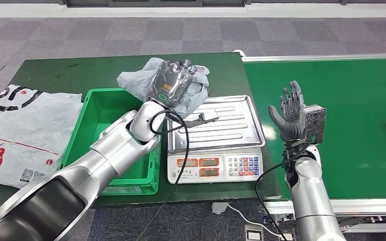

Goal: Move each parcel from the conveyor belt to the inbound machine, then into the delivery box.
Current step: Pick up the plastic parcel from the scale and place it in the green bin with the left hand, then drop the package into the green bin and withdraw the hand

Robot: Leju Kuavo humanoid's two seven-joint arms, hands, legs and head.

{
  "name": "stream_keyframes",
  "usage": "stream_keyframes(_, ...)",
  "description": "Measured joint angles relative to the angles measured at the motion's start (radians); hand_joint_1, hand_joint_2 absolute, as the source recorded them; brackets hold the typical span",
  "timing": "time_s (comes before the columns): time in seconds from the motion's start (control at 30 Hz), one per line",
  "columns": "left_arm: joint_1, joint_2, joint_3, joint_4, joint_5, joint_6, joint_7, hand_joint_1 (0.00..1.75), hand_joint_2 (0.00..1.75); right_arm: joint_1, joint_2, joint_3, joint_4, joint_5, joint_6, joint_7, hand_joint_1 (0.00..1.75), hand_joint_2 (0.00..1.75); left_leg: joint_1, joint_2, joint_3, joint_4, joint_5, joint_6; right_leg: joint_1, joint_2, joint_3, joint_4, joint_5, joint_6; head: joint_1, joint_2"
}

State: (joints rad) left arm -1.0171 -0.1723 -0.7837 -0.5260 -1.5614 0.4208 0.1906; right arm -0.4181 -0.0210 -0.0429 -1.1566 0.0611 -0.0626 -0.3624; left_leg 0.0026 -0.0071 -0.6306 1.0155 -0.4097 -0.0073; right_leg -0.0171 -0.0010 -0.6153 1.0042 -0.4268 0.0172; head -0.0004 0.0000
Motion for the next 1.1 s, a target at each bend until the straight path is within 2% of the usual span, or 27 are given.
stream_keyframes(0.2,0.000,0.015,0.000,0.033,0.000,0.000,0.005,1.75,1.75,0.000,0.000,-0.008,0.000,0.001,0.000,0.000,0.00,1.75,0.000,0.000,-0.001,0.000,0.000,0.000,0.000,0.000,0.000,0.000,0.000,0.000,0.000,0.000)
stream_keyframes(1.1,0.000,0.018,0.000,0.058,0.000,0.000,0.007,1.75,1.75,0.000,0.000,-0.015,0.000,0.001,0.000,0.000,0.00,1.75,0.000,0.000,-0.001,0.000,0.000,0.000,0.000,0.000,-0.001,0.000,0.000,0.000,0.000,0.000)
